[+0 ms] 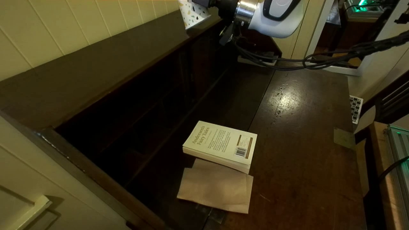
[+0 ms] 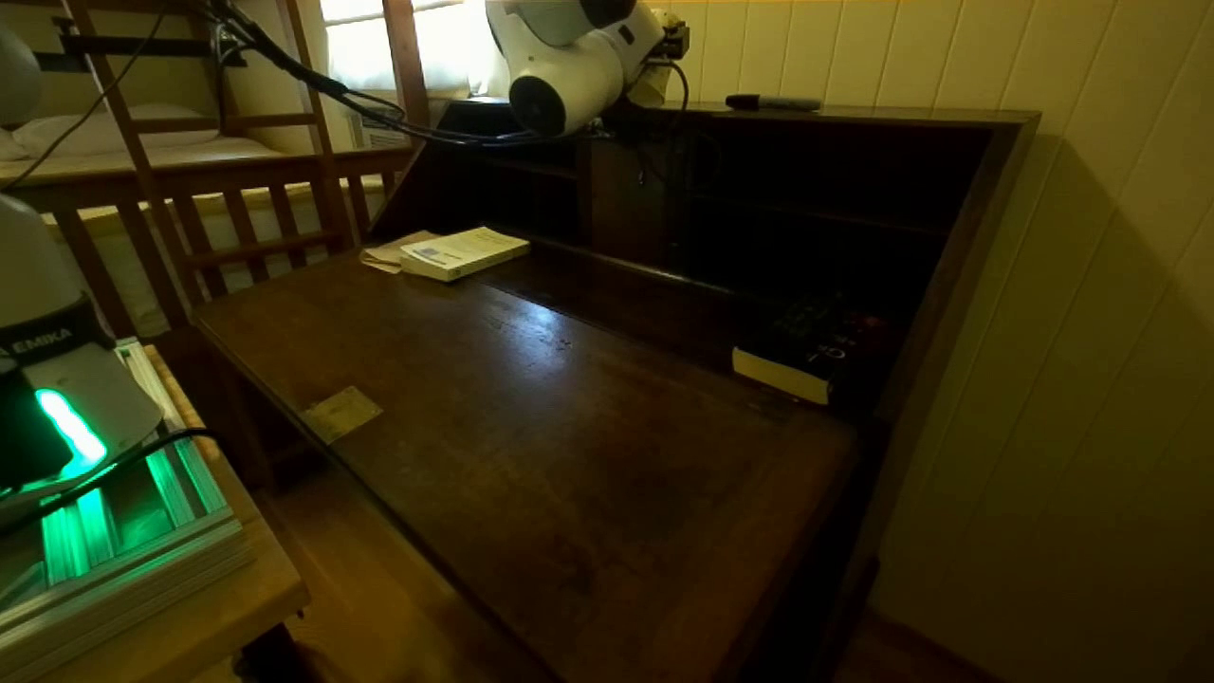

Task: Place the coffee cup upside down on top of the cabinet.

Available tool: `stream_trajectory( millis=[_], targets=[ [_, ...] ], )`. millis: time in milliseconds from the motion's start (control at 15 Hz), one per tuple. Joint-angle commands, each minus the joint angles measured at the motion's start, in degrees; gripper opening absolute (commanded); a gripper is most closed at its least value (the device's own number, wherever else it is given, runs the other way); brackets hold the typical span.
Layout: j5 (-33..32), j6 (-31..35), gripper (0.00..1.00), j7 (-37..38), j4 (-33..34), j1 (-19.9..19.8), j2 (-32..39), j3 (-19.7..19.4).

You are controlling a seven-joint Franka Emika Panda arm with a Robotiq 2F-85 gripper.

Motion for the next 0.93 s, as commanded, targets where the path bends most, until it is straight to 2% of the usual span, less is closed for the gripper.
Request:
stream_trajectory(
  millis=[0, 200, 267, 333, 400, 467, 667, 867],
  targets=[
    [0.0, -1.7, 0.38, -2.0, 0.8, 1.0, 1.3, -0.7],
    [0.0, -1.9, 0.38, -2.0, 0.8, 1.2, 1.2, -1.0],
    [0.0, -1.9, 0.73, -2.0, 0.7, 1.0, 1.1, -0.7],
    [0.0, -2.1, 0.9, -2.0, 0.7, 0.9, 1.1, -0.6],
    [0.0, -2.2, 0.95, -2.0, 0.6, 0.7, 1.1, -0.4],
    [0.0, -2.2, 1.0, -2.0, 0.5, 0.6, 1.1, -0.2],
    [0.0, -2.7, 1.0, -2.0, 0.4, 0.5, 1.0, 0.1],
    [0.0, -2.4, 1.0, -2.0, -0.1, -1.7, 0.6, 2.7]
  ],
)
